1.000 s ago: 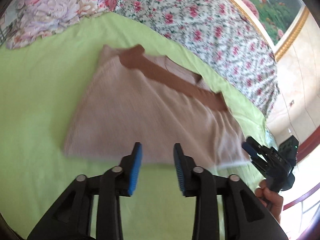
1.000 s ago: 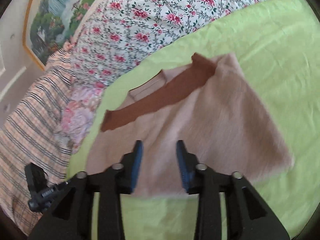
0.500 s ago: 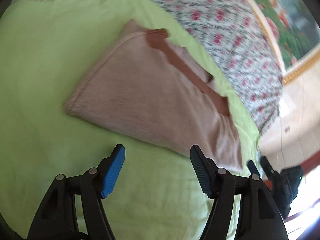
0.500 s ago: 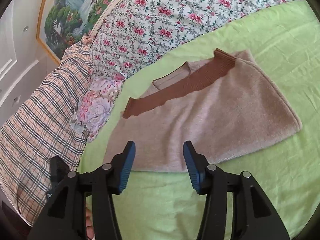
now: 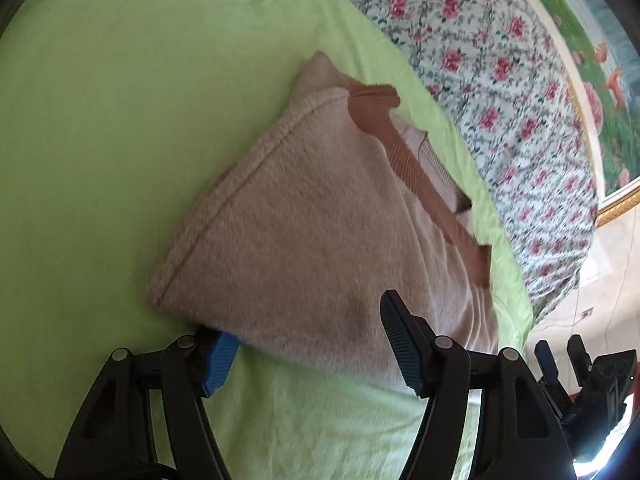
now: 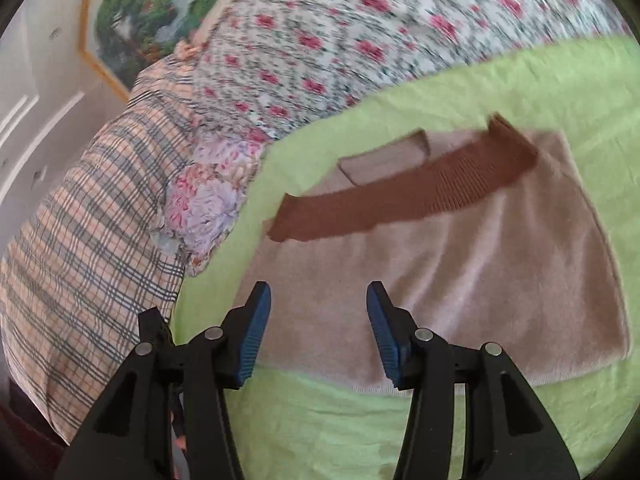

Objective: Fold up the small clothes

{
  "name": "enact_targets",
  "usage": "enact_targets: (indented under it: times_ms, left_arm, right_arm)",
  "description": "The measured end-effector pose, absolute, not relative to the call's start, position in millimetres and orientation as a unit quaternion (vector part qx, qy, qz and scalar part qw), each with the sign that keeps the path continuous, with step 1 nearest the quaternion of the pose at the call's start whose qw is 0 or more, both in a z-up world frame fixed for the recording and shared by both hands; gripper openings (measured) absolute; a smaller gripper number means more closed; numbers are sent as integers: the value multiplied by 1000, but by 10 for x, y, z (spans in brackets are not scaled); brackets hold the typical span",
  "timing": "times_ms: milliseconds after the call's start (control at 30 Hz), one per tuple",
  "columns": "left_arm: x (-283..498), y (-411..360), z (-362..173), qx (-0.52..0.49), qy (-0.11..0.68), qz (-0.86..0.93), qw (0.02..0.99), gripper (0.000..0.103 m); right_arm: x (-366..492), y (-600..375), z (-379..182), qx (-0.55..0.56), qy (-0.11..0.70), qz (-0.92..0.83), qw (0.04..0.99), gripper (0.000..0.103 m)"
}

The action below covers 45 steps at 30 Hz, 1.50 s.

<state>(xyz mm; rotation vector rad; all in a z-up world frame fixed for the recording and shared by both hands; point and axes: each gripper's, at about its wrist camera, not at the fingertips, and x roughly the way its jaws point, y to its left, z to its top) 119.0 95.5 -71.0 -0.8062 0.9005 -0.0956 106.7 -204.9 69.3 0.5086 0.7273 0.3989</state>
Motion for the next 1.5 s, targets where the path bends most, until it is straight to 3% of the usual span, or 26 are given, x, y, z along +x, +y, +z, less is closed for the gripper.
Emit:
enact_targets:
  times_ms: [200, 333, 400, 467, 567, 633, 933, 1100, 1233, 1300, 1367, 1500]
  left_arm:
    - [1200, 1040, -748, -396, 383, -56, 833, 67]
    - [1278, 1099, -746, -395, 375, -58, 837, 60]
    - [1320, 1125, -756, -389, 370, -52, 842, 53]
    - [1335, 1144, -768, -390, 367, -42, 843, 34]
    - [1392, 1178, -762, -396, 365, -38, 842, 15]
    - [1395, 1138, -671, -380, 362, -40, 850, 11]
    - [1466, 244, 132, -252, 326, -135, 901, 8]
    - [1552, -370, 133, -181, 350, -167, 904, 8]
    - [1602, -607, 0, -157, 371, -179, 897, 8]
    - [1617, -693, -68, -141, 382, -177, 896, 8]
    - [1643, -741, -75, -132, 382, -173, 898, 8]
    - [1653, -850, 71, -122, 368, -193, 901, 8]
  right_arm:
    - [927, -1995, 600, 259, 353, 168, 883, 51]
    - [727, -2007, 603, 275, 344, 149, 885, 51]
    - [676, -2046, 581, 285, 340, 142, 885, 51]
    - [690, -2091, 520, 296, 350, 142, 877, 51]
    - [865, -2159, 479, 294, 368, 154, 869, 51]
    - [1029, -2198, 482, 288, 380, 163, 864, 51]
    - [2099, -2141, 426, 299, 435, 291, 798, 60]
    - [2620, -1865, 333, 292, 482, 370, 739, 72]
    - [2970, -1597, 203, 257, 512, 380, 726, 73]
    - [3158, -1446, 149, 234, 520, 373, 732, 61]
    - [3289, -1411, 132, 210, 522, 346, 750, 19]
    - [3184, -1579, 289, 189, 488, 338, 782, 16]
